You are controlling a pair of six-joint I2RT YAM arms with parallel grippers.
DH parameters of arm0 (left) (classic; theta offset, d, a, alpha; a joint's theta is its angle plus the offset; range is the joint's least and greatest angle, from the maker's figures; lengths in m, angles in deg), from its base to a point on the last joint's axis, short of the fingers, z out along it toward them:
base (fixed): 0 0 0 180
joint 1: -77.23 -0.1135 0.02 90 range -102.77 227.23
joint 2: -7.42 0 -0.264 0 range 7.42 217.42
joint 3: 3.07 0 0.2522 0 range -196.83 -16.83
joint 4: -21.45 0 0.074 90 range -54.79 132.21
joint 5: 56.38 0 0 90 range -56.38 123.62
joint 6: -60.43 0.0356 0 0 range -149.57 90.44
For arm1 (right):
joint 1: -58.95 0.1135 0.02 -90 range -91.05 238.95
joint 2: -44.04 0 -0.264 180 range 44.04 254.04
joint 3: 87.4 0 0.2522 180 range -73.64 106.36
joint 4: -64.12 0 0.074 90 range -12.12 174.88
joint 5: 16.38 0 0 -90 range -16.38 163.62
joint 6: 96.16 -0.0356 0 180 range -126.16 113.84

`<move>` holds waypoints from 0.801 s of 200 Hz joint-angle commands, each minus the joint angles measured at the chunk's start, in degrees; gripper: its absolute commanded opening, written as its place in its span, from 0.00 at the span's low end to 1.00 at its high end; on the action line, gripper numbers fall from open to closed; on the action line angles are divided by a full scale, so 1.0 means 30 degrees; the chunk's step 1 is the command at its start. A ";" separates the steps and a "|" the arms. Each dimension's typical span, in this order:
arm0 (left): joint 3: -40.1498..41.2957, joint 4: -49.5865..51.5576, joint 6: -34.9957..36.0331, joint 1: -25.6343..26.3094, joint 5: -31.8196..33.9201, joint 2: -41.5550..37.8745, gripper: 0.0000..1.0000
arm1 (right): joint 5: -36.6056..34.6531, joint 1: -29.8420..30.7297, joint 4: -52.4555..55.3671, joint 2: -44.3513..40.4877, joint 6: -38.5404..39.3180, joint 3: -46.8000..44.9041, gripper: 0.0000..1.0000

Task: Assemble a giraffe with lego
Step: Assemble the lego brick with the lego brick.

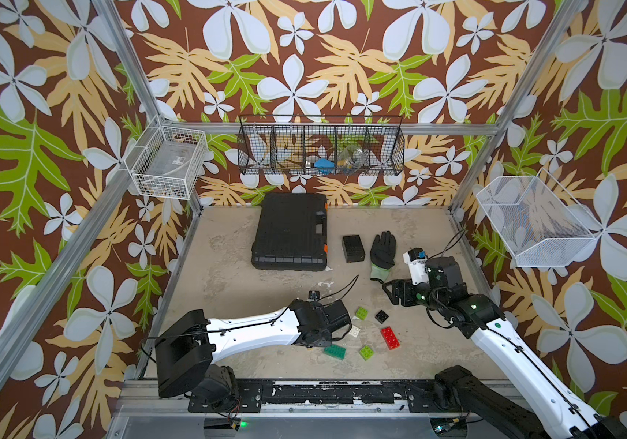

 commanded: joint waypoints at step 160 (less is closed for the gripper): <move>0.3076 -0.2944 -0.3409 -0.1102 -0.0531 -0.0968 0.00 | 0.0061 0.0193 -0.0123 -0.0077 0.0356 -0.0126 0.84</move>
